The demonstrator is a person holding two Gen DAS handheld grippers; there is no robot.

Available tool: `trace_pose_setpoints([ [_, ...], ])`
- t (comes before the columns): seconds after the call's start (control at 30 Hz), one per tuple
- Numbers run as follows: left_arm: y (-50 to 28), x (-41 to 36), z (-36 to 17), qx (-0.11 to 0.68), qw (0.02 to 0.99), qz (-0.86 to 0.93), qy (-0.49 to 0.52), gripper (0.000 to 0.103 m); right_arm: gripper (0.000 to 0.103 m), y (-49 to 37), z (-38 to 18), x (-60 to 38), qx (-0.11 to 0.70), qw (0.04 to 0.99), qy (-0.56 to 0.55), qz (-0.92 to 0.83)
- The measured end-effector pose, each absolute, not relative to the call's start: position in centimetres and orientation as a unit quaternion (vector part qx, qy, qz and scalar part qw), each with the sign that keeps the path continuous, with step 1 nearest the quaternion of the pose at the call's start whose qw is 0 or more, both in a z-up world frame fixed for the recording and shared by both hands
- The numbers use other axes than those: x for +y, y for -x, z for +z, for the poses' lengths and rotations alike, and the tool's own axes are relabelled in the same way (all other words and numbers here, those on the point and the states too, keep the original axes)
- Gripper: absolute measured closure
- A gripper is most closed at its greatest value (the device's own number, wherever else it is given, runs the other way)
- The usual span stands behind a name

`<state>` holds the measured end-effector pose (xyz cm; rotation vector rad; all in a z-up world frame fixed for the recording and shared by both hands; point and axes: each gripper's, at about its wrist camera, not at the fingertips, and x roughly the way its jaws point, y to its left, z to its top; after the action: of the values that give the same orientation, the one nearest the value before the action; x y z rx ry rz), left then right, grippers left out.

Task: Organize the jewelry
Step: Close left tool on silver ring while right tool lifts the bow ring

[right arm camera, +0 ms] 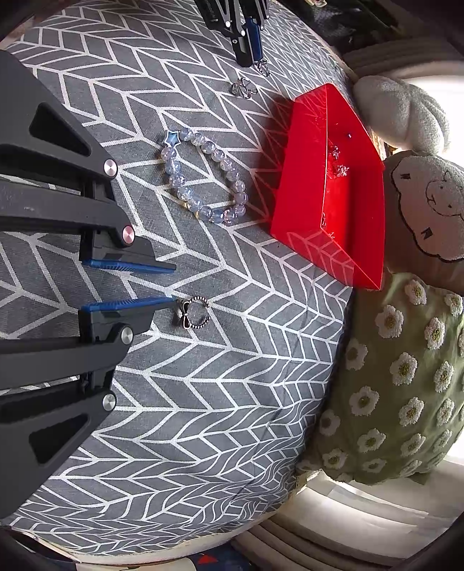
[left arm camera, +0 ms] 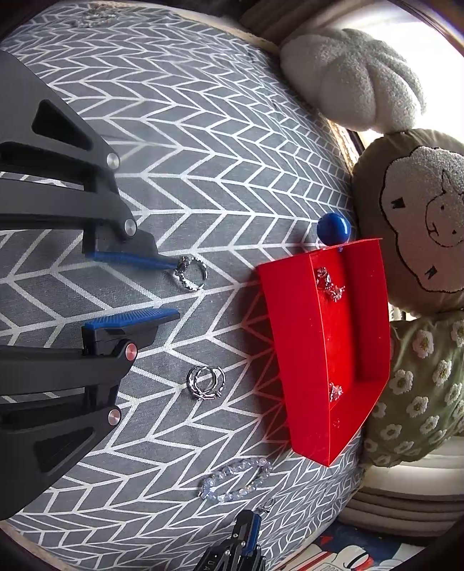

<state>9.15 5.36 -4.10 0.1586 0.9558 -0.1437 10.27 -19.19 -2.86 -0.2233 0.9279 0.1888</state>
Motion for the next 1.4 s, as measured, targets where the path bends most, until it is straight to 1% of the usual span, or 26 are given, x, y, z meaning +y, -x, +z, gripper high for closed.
trace_pose_setpoints([
  [0.27,-9.1,5.5,-4.1,0.458,0.883,-0.070,-0.070,0.081,0.089,-10.3,-2.8,-20.0,0.447,0.886,0.094,0.086],
  [0.5,-8.8,6.3,-4.1,0.460,0.883,-0.075,-0.060,0.079,0.089,-10.0,-2.9,-20.6,0.447,0.886,0.092,0.081],
  [1.23,-10.5,6.0,-4.1,0.447,0.889,-0.071,-0.069,0.079,0.088,-11.5,-2.9,-21.5,0.454,0.884,0.068,0.086],
  [1.27,-10.5,6.1,-4.1,0.447,0.889,-0.071,-0.068,0.079,0.086,-11.5,-2.9,-21.4,0.454,0.884,0.068,0.087],
  [1.3,-10.5,6.1,-4.2,0.448,0.889,-0.072,-0.067,0.079,0.078,-11.5,-2.9,-21.4,0.454,0.884,0.067,0.089],
  [1.33,-10.5,6.1,-4.1,0.448,0.889,-0.072,-0.066,0.079,0.073,-11.5,-2.9,-21.4,0.452,0.885,0.067,0.085],
  [1.37,-10.5,6.1,-4.1,0.448,0.889,-0.072,-0.066,0.079,0.059,-11.5,-2.8,-21.5,0.450,0.887,0.067,0.084],
  [1.4,-10.4,6.1,-4.1,0.448,0.889,-0.072,-0.066,0.079,0.053,-11.4,-2.7,-21.5,0.448,0.888,0.063,0.085],
])
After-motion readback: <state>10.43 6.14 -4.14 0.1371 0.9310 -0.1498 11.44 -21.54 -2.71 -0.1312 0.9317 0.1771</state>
